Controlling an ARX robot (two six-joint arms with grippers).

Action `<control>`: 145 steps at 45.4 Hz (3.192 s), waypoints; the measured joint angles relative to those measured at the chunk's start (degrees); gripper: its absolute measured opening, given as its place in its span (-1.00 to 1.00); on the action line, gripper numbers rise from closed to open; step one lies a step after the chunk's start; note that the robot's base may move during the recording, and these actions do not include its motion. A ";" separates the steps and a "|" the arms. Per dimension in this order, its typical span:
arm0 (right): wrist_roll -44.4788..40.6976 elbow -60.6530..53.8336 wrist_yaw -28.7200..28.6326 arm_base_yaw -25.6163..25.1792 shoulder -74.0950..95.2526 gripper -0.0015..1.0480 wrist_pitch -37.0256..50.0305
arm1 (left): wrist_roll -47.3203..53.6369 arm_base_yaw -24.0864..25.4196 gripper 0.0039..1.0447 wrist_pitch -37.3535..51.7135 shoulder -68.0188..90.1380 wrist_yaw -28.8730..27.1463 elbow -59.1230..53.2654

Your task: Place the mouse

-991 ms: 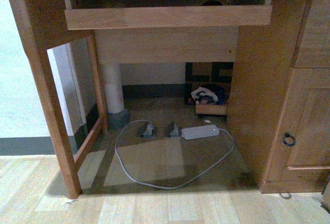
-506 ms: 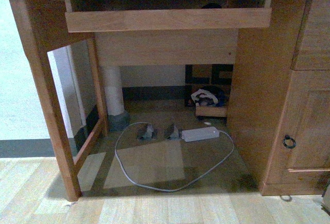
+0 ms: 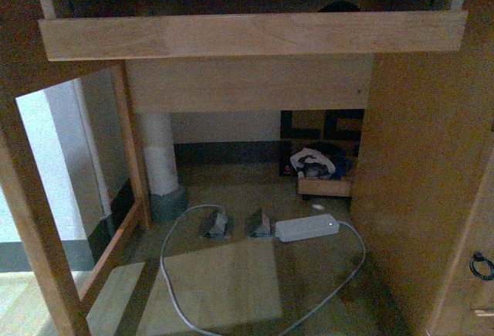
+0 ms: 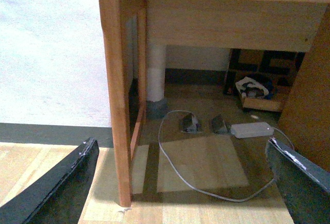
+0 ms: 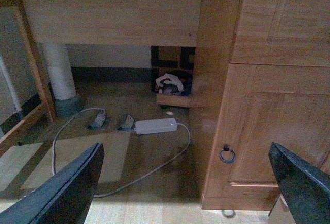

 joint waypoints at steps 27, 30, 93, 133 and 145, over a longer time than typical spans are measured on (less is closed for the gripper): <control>0.04 0.00 0.02 0.00 0.00 0.87 -0.20 | 0.00 0.00 0.88 -0.11 0.00 -0.07 0.00; -0.07 0.00 -0.07 0.00 0.00 0.87 -0.09 | 0.04 0.00 0.88 0.04 -0.02 -0.22 0.00; -0.02 0.00 0.00 0.00 0.00 0.87 -0.09 | -37.59 0.92 0.88 52.35 67.89 13.77 14.99; -0.02 0.00 0.00 0.00 0.00 0.87 -0.07 | -68.28 -5.79 0.88 67.43 117.79 2.47 41.11; 0.00 0.00 0.02 0.00 0.00 0.87 -0.09 | -69.48 -6.43 0.88 68.26 122.18 2.29 44.11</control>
